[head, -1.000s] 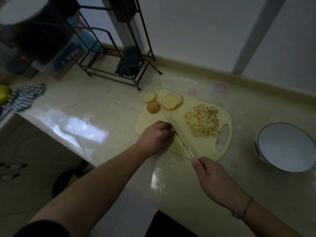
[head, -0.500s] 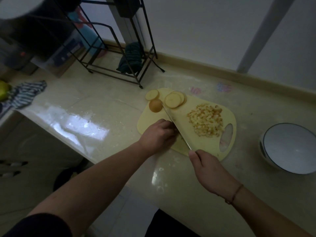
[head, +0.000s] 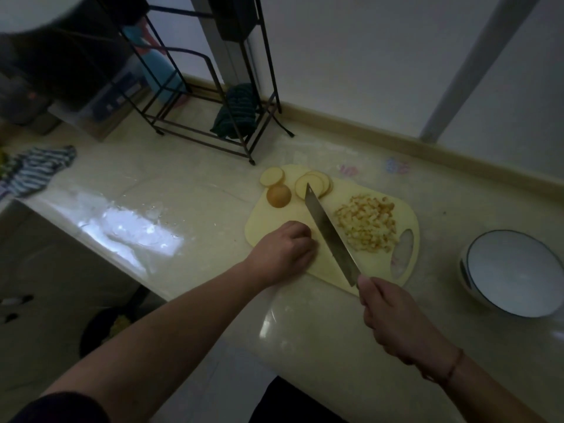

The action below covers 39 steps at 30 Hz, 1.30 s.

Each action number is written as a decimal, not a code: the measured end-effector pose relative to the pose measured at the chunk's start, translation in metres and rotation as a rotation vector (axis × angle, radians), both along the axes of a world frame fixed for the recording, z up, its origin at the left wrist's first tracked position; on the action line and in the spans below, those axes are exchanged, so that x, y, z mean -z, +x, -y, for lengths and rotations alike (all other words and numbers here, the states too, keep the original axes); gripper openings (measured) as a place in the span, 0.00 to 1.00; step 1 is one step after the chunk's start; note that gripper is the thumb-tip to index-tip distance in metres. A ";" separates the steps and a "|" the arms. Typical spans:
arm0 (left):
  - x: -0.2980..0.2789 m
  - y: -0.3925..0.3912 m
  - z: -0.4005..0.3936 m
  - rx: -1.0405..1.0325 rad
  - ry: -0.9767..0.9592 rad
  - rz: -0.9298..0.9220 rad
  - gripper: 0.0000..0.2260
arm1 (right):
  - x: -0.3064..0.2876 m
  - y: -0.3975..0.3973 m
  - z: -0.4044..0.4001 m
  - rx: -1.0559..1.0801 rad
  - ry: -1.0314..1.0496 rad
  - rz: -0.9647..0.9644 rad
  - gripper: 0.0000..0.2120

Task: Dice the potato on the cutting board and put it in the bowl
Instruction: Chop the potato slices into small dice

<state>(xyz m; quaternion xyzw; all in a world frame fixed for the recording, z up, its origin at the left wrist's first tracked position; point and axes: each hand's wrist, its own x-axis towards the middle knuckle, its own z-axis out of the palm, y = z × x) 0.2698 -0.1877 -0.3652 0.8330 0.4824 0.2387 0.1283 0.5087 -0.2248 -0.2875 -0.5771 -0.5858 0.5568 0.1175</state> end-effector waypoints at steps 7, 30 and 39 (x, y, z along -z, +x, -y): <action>0.000 -0.011 -0.004 0.028 0.059 -0.038 0.10 | 0.000 -0.009 0.011 -0.019 0.066 0.037 0.24; 0.008 -0.010 -0.007 0.058 0.043 -0.013 0.11 | 0.023 -0.017 0.013 -0.073 0.126 0.102 0.21; 0.007 -0.009 -0.006 0.052 0.055 -0.023 0.12 | 0.024 -0.012 0.002 -0.038 0.129 0.077 0.23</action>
